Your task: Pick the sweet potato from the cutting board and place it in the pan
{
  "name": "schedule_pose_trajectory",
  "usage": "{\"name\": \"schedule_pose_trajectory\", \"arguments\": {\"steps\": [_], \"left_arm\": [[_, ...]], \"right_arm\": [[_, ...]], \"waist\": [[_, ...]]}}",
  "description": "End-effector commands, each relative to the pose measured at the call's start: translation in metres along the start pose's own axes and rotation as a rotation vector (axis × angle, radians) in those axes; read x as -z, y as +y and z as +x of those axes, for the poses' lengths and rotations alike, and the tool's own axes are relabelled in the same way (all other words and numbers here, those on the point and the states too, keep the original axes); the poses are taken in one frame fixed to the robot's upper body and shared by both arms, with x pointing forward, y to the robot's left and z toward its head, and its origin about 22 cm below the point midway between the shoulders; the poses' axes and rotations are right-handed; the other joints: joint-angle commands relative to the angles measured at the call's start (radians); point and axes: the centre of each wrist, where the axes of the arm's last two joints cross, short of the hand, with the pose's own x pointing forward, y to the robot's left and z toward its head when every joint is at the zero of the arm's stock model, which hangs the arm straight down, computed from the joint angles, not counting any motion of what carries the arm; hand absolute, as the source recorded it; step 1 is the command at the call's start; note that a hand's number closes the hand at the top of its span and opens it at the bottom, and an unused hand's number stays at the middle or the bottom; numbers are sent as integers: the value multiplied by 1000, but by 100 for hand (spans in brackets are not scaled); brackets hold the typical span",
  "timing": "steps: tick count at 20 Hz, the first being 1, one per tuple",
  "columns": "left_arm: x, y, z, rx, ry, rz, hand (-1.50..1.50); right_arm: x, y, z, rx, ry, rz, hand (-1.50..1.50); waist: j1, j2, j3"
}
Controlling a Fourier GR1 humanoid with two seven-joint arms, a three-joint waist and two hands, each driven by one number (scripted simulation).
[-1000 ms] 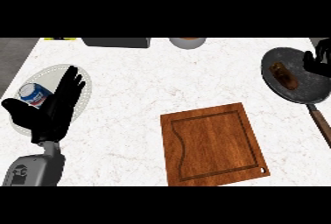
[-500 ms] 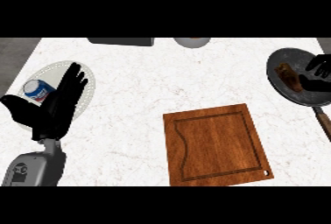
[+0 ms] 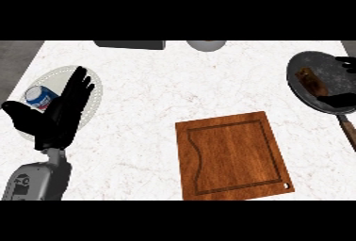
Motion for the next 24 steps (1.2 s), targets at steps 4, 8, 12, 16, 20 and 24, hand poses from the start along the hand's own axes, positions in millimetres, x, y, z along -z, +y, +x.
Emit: {"name": "schedule_pose_trajectory", "arguments": {"steps": [4, 8, 12, 16, 20, 24], "left_arm": [[-3, 8, 2, -16, 5, 31, 0], [-10, 4, -9, -2, 15, 43, 0], [-10, 15, -10, -1, 15, 48, 0], [-5, 11, -10, -5, 11, 61, 0], [-5, 10, -12, 12, 21, 42, 0], [-10, 2, -7, 3, 19, 38, 0]], "right_arm": [[-13, -42, -33, 346, -24, -102, -150], [-24, -72, -53, 505, -16, -141, -150], [-57, -86, -93, 614, -61, -89, -150], [-79, -120, -114, 708, -105, -13, -150], [-91, -118, -125, 685, -123, -39, -150], [-97, -123, -130, 674, -133, -37, -150]], "waist": [[-25, -9, 1], [-31, -12, 0], [-43, -11, 1], [-54, -16, -1], [-39, -11, 1], [-39, -17, 0]]}}
